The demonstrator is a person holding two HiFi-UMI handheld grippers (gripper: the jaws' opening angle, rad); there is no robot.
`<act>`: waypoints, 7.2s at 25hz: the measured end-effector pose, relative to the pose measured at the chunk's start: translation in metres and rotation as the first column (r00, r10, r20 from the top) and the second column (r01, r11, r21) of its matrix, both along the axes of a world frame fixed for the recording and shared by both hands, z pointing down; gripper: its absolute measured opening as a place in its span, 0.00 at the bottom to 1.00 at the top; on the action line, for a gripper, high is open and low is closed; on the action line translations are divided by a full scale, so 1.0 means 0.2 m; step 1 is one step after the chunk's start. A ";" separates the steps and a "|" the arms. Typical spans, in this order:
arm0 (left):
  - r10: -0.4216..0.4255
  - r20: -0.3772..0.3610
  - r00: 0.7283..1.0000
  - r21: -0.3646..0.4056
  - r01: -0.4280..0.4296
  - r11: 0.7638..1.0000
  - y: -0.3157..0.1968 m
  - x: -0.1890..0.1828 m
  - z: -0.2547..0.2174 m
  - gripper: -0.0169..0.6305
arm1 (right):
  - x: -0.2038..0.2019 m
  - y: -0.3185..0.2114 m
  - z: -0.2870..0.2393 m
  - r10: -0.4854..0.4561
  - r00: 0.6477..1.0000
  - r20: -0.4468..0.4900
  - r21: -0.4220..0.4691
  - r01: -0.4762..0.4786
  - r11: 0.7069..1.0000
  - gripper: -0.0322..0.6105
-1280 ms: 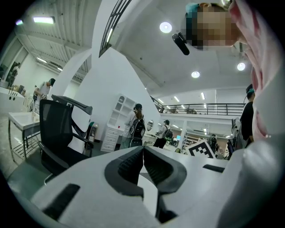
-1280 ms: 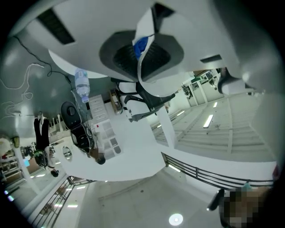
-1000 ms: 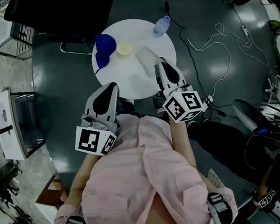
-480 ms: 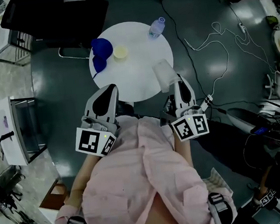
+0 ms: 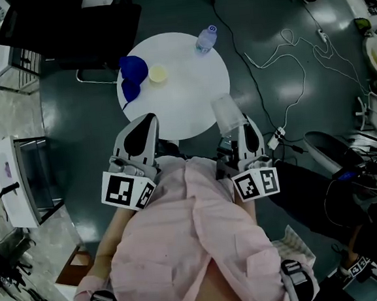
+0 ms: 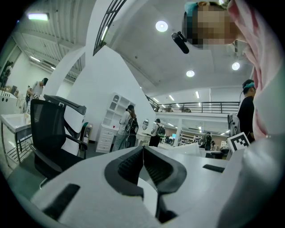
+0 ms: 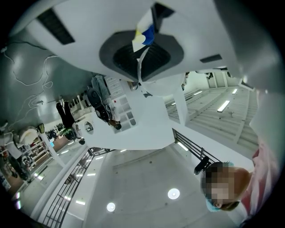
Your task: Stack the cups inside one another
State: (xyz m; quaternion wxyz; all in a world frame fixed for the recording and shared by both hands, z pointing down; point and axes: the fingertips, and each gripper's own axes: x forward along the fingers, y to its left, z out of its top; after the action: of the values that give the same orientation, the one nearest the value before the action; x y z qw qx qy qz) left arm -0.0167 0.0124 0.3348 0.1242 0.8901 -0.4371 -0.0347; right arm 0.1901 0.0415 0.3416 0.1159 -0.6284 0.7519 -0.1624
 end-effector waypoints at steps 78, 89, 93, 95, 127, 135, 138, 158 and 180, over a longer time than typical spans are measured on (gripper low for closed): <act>-0.004 -0.016 1.000 -0.051 0.003 0.999 0.04 -0.03 0.04 0.05 | -0.05 0.08 0.07 -0.018 0.999 -0.042 -0.068 0.015 0.998 0.11; -0.020 -0.012 1.000 -0.052 0.019 0.998 -0.03 -0.13 0.03 0.05 | -0.11 0.00 0.05 -0.016 0.999 -0.047 -0.072 0.013 0.997 0.11; -0.039 -0.030 0.999 -0.062 0.038 0.997 -0.09 -0.20 0.02 0.06 | -0.20 -0.07 0.03 -0.034 0.996 -0.078 -0.081 0.028 0.996 0.11; -0.036 -0.032 0.999 -0.062 0.034 0.998 -0.13 -0.23 0.00 0.06 | -0.23 -0.11 0.01 -0.035 0.995 -0.089 -0.084 0.028 0.996 0.11; 0.053 -0.056 0.997 -0.064 -0.056 0.996 -0.46 -0.34 0.01 0.05 | -0.34 -0.29 0.06 0.092 0.991 -0.097 -0.128 -0.104 0.986 0.11; 0.073 -0.062 0.995 -0.068 -0.077 0.995 -0.49 -0.32 0.01 0.05 | -0.32 -0.30 0.06 0.105 0.989 -0.100 -0.132 -0.118 0.984 0.11; 0.073 -0.064 0.995 -0.068 -0.078 0.995 -0.50 -0.31 0.01 0.05 | -0.32 -0.30 0.06 0.103 0.989 -0.103 -0.132 -0.117 0.984 0.11; 0.041 -0.074 0.996 -0.068 -0.046 0.997 -0.50 -0.36 0.00 0.06 | -0.30 -0.33 0.03 0.098 0.989 -0.110 -0.135 -0.112 0.985 0.11; 0.048 -0.069 0.996 -0.071 -0.053 0.996 -0.53 -0.34 0.01 0.05 | -0.23 -0.50 0.05 -0.084 0.978 -0.188 -0.236 0.038 0.971 0.11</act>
State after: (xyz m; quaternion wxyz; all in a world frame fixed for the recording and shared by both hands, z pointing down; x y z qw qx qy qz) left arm -0.0838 -0.0926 0.3360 0.1721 0.8941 -0.4110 -0.0454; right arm 0.1439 -0.0586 0.3510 -0.0380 -0.6270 0.7547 -0.1891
